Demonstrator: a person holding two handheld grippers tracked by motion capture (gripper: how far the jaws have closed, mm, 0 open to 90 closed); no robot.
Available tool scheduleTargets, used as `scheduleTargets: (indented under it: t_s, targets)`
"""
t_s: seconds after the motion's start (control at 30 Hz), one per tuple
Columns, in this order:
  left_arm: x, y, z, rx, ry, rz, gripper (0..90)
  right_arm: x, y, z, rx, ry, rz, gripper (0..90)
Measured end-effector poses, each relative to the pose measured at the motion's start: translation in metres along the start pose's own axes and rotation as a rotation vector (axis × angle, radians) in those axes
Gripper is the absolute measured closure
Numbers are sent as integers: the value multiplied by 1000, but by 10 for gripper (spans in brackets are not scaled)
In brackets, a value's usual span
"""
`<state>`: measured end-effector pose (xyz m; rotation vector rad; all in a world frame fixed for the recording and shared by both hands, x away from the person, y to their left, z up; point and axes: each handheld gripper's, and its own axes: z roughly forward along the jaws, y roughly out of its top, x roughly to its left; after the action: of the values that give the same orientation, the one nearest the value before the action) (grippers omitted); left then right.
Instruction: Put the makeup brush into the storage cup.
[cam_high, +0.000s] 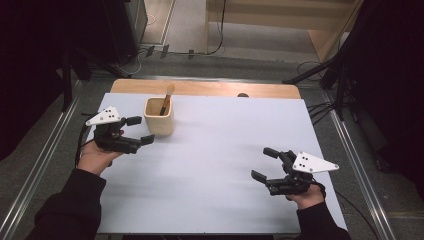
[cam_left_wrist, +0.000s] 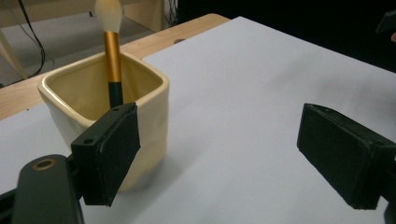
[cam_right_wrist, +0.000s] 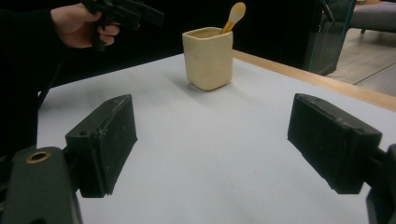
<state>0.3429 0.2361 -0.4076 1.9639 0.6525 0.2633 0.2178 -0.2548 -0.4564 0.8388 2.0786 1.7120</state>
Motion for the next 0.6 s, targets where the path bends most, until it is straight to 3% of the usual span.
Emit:
scheduleTargets:
  t_s: [0.6]
  targets:
    - [-28, -26, -11, -45, -25, -25, 138, -1, 0, -1, -5, -2, -1, 166]
